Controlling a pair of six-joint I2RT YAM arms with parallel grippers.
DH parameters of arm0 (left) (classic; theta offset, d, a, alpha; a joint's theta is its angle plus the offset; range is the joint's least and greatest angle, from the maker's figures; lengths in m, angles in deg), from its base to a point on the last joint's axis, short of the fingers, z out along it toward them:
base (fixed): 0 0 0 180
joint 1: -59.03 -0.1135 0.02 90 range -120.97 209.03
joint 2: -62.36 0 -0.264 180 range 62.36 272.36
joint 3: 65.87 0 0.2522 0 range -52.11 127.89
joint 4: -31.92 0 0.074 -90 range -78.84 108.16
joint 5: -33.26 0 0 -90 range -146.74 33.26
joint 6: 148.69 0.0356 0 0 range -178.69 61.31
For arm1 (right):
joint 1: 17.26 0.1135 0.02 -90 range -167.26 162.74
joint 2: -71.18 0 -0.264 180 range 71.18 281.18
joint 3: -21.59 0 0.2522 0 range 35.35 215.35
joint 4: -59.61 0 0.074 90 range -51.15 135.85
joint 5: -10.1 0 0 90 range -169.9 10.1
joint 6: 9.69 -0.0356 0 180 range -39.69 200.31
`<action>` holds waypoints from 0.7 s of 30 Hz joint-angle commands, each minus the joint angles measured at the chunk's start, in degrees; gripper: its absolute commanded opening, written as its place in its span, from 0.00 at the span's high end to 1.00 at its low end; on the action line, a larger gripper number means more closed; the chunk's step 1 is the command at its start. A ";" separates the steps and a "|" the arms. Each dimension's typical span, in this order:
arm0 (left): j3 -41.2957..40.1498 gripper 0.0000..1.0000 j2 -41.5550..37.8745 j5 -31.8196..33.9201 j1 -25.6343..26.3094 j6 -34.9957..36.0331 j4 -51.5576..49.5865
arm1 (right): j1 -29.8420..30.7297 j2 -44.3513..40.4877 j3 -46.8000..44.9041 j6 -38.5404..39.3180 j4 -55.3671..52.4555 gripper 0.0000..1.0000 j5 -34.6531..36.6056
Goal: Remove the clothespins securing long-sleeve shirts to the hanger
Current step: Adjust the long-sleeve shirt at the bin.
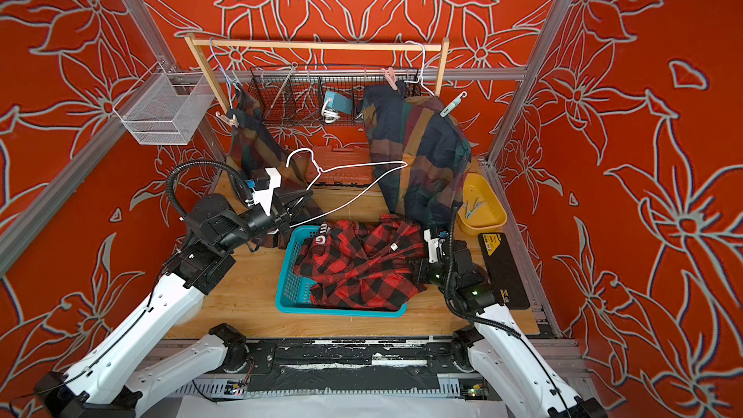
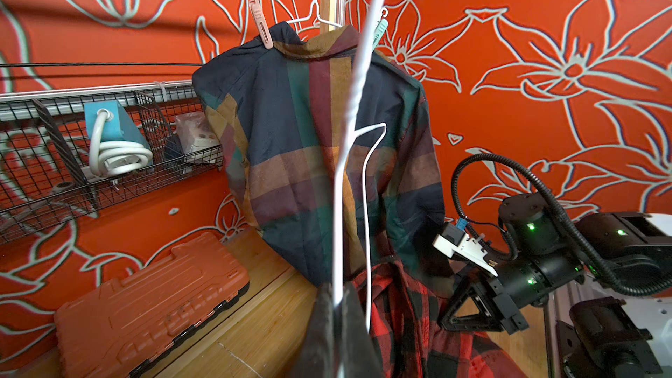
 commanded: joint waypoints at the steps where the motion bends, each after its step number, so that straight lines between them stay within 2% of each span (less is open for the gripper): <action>1: 0.62 1.00 -0.44 -1.14 -0.44 -0.49 2.73 | -0.02 1.83 1.12 -0.40 8.13 1.00 -4.89; 8: 0.34 1.00 -0.13 -1.06 -0.49 -0.84 3.17 | 1.27 2.38 8.47 2.99 5.56 1.00 -6.16; 11: 0.21 1.00 -0.14 -0.88 -0.45 -1.02 3.72 | 3.76 2.89 11.24 3.79 4.75 1.00 -6.16; 16: 0.23 1.00 -0.22 -0.77 -0.44 -1.53 4.35 | 11.47 7.07 14.48 3.82 6.78 1.00 -4.62; 21: 0.25 1.00 -0.22 -0.19 -0.52 -1.63 4.40 | 22.33 14.84 15.87 4.40 10.80 1.00 1.28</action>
